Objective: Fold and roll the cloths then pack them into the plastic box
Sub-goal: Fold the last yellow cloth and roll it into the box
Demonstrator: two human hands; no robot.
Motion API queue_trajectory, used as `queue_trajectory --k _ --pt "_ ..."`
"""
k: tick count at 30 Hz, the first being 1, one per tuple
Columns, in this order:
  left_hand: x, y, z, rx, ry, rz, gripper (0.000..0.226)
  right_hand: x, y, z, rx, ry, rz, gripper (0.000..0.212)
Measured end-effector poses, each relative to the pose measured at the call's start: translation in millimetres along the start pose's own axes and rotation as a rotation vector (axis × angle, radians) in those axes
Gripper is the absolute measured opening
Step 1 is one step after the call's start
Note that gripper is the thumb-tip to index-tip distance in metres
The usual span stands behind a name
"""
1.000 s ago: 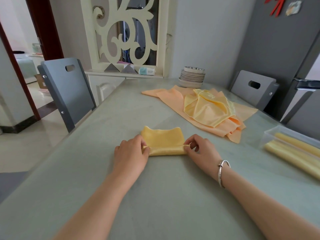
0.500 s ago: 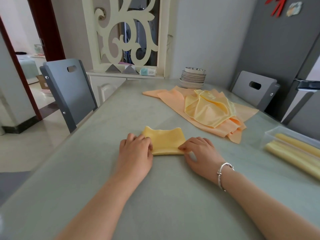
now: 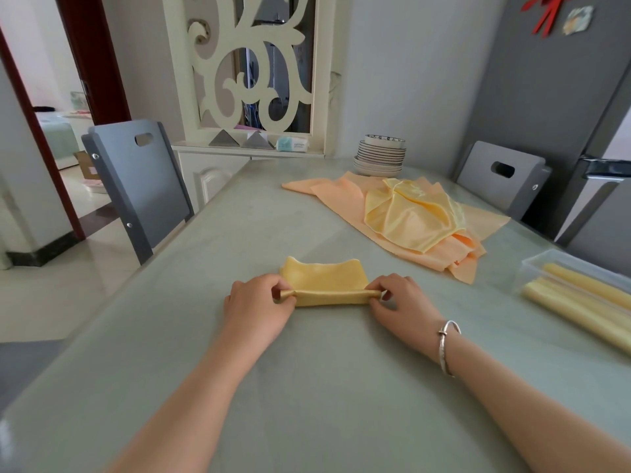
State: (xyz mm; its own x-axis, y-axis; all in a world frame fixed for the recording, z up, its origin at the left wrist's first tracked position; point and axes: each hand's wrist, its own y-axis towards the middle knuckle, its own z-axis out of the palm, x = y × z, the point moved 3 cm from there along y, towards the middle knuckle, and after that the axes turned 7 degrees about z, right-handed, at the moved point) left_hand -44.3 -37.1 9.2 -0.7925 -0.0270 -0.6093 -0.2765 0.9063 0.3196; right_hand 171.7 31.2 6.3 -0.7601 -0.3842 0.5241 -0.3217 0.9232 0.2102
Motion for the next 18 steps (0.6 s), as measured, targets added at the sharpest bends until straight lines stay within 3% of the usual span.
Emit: queue_trajectory --k 5,8,13,18 --pt "-1.1 3.1 4.8 -0.002 0.018 -0.055 0.008 -4.5 5.0 -0.8 -0.034 0.18 0.118 0.004" --pt "-4.3 5.2 7.1 -0.047 0.062 -0.034 0.013 -5.0 10.0 3.2 -0.057 0.201 0.173 0.011" --pt "-4.0 6.3 10.5 -0.125 0.153 0.055 0.019 -0.9 11.8 4.1 -0.104 -0.038 0.113 0.021" --pt "-4.5 7.8 10.8 -0.178 0.272 0.162 0.02 13.5 8.5 3.1 -0.177 -0.311 -0.165 0.017"
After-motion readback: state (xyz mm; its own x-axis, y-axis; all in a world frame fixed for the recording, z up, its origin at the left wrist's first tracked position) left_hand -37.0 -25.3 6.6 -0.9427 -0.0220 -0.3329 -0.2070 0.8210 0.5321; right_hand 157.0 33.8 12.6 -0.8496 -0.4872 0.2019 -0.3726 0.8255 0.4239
